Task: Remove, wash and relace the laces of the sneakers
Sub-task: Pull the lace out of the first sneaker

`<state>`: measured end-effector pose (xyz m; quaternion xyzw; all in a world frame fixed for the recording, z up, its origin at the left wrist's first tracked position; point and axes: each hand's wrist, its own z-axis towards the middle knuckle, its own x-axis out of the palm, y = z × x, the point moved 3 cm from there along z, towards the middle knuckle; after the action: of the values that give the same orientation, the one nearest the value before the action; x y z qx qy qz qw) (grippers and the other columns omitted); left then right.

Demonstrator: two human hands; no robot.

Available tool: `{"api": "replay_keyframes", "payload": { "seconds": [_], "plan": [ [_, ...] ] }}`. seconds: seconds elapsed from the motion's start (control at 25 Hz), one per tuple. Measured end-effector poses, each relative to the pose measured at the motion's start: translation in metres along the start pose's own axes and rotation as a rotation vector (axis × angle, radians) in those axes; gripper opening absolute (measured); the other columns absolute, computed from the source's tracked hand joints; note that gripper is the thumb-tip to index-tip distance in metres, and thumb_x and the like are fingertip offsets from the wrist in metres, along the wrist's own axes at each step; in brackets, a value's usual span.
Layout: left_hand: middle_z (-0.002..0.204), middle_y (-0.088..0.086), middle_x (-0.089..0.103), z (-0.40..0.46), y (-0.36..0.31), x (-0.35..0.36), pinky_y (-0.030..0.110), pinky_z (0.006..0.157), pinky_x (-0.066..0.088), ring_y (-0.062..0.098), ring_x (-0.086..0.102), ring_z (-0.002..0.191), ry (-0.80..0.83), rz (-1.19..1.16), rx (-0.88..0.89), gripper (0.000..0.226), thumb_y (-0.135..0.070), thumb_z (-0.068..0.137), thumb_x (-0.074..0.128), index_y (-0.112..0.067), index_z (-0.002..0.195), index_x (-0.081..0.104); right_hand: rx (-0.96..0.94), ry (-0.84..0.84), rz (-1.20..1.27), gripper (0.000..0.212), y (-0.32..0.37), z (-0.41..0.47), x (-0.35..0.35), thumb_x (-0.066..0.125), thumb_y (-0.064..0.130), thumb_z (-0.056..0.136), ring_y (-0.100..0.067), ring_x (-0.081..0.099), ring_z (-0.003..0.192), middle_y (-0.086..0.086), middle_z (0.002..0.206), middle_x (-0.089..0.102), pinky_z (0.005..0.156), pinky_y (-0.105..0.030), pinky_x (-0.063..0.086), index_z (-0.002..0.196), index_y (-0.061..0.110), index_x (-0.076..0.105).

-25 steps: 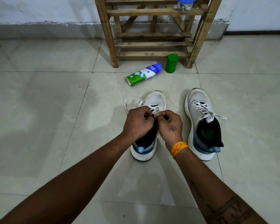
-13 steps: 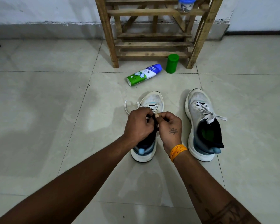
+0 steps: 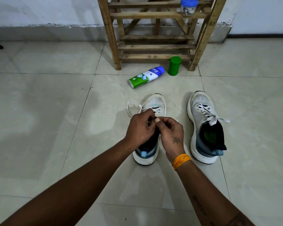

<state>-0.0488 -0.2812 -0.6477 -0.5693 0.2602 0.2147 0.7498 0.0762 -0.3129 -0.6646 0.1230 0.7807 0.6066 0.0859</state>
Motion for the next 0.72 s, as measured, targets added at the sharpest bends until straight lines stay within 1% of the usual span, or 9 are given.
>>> {"api": "replay_keyframes", "payload": {
  "seconds": [0.08,0.16,0.24,0.28,0.32,0.36,0.48,0.56,0.72],
  "plan": [
    [0.069,0.000,0.061,-0.001,0.006,-0.005,0.039,0.062,0.050,0.020,0.062,0.067,-0.065,-0.090,-0.105,0.008,-0.016,0.086,0.057,-0.014,0.080,0.054,-0.150,-0.075,-0.251,0.011,0.005,0.003,-0.004,0.070,0.019,0.089,-0.013,0.072,0.086,0.004,0.089,0.077,0.087,-0.038,0.058,0.096,0.019,0.079],
    [0.071,0.003,0.062,-0.001,0.019,-0.014,0.039,0.064,0.048,0.026,0.062,0.072,-0.245,-0.126,-0.312,0.010,-0.015,0.087,0.056,-0.014,0.078,0.052,-0.340,-0.155,-0.478,0.020,0.013,0.004,-0.007,0.066,0.021,0.084,-0.013,0.069,0.078,0.004,0.089,0.075,0.080,-0.035,0.057,0.100,0.020,0.077],
    [0.095,0.006,0.066,-0.003,0.032,-0.027,0.039,0.077,0.048,0.029,0.060,0.094,-0.352,-0.031,-0.518,0.005,-0.016,0.088,0.059,-0.013,0.091,0.060,-0.417,-0.170,-0.524,0.022,0.017,0.001,-0.005,0.063,0.021,0.081,-0.015,0.067,0.074,0.003,0.089,0.071,0.075,-0.035,0.056,0.099,0.021,0.075],
    [0.112,0.006,0.063,-0.005,0.034,-0.031,0.040,0.085,0.047,0.030,0.055,0.107,-0.346,0.039,-0.559,0.016,-0.019,0.087,0.062,-0.014,0.103,0.062,-0.430,-0.164,-0.540,0.021,0.018,-0.001,-0.002,0.062,0.021,0.081,-0.016,0.066,0.075,0.003,0.089,0.070,0.074,-0.035,0.055,0.098,0.022,0.074],
    [0.121,0.004,0.058,-0.007,0.033,-0.033,0.041,0.090,0.046,0.029,0.050,0.115,-0.329,0.088,-0.524,0.027,-0.023,0.085,0.066,-0.016,0.111,0.061,-0.436,-0.153,-0.569,0.020,0.020,-0.003,0.001,0.062,0.021,0.081,-0.018,0.066,0.075,0.003,0.090,0.067,0.073,-0.036,0.054,0.097,0.024,0.074],
    [0.120,0.002,0.057,-0.009,0.027,-0.034,0.040,0.090,0.046,0.026,0.049,0.115,-0.307,0.128,-0.427,0.031,-0.027,0.082,0.070,-0.018,0.111,0.061,-0.442,-0.132,-0.613,0.019,0.022,-0.004,0.003,0.061,0.022,0.082,-0.019,0.066,0.077,0.002,0.092,0.065,0.071,-0.036,0.053,0.096,0.025,0.074],
    [0.093,-0.006,0.058,-0.015,0.005,-0.024,0.035,0.076,0.049,0.018,0.058,0.093,-0.141,0.207,-0.143,0.021,-0.036,0.077,0.068,-0.023,0.093,0.062,-0.471,-0.002,-0.801,0.027,0.030,0.005,0.009,0.054,0.028,0.081,-0.025,0.063,0.092,-0.002,0.102,0.063,0.071,-0.038,0.053,0.098,0.023,0.076],
    [0.083,-0.005,0.059,-0.017,0.003,-0.021,0.039,0.069,0.051,0.018,0.060,0.081,-0.089,0.237,-0.114,0.012,-0.032,0.079,0.066,-0.022,0.086,0.061,-0.483,0.121,-0.943,0.030,0.034,0.012,0.012,0.053,0.027,0.081,-0.029,0.058,0.101,-0.004,0.106,0.063,0.076,-0.041,0.054,0.099,0.020,0.077],
    [0.078,-0.004,0.060,-0.022,0.010,-0.025,0.042,0.067,0.049,0.017,0.057,0.073,-0.188,0.125,-0.153,0.007,-0.018,0.086,0.064,-0.016,0.084,0.058,-0.509,0.232,-1.135,0.022,0.039,0.021,0.019,0.060,0.027,0.087,-0.033,0.055,0.103,-0.007,0.106,0.061,0.075,-0.041,0.054,0.103,0.021,0.075]
  ]
}}
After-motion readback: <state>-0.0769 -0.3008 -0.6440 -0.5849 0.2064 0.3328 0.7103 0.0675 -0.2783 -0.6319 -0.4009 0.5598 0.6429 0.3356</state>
